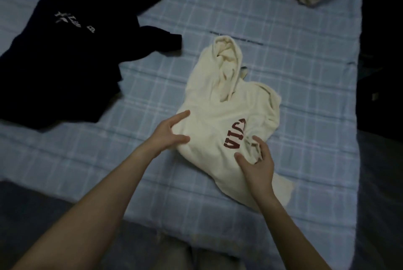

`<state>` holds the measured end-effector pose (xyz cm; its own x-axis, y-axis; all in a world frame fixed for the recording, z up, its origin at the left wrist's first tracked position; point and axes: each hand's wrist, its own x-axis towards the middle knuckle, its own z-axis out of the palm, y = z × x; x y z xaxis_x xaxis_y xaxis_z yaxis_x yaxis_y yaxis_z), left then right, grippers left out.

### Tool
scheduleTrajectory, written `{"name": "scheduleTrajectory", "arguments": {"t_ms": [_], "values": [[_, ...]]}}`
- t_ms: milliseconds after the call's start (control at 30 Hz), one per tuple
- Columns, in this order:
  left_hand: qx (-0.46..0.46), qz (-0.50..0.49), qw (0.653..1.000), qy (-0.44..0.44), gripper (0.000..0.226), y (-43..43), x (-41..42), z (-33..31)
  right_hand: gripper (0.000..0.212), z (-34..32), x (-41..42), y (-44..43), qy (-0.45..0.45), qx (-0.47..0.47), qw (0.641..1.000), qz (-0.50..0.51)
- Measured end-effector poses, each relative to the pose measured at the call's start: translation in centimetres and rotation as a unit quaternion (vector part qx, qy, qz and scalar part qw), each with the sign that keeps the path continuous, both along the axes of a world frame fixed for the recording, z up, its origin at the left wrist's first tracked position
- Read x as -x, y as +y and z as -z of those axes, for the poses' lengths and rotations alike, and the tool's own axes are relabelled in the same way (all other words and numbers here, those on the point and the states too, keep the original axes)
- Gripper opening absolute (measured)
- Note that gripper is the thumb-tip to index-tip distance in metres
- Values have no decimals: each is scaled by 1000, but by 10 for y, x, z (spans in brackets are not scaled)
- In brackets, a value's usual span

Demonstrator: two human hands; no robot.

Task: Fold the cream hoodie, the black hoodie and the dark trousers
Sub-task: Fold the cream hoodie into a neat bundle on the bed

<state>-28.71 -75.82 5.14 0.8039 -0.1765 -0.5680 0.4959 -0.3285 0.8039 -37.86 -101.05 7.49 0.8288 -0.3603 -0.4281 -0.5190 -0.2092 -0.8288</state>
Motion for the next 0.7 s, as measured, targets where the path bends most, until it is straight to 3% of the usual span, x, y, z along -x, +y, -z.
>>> {"name": "scheduleTrajectory", "arguments": {"t_ms": [67, 133, 200, 300, 400, 533, 600, 700], "values": [[-12, 13, 1000, -10, 79, 6, 5, 8, 54, -13, -14, -3, 76, 70, 979, -174], [-15, 25, 999, -24, 79, 10, 8, 19, 59, -25, -36, -18, 133, 207, 915, -321], [-15, 26, 999, -42, 78, 12, 9, 30, 62, -28, -73, -32, 66, 317, 889, -324], [-2, -19, 998, -58, 71, 12, 10, 45, 56, 0, -137, -40, -51, 233, 909, -342], [10, -62, 995, -83, 62, 13, 12, 62, 72, 54, -190, -48, -20, 216, 858, -465], [6, -106, 988, -112, 60, 13, 17, 81, 85, 93, -219, -51, 12, 280, 813, -510], [6, -113, 987, -117, 59, 12, 17, 86, 82, 104, -219, -51, -19, 280, 822, -496], [6, -129, 985, -114, 58, 10, 16, 88, 72, 113, -211, -51, -77, 228, 870, -429]]}}
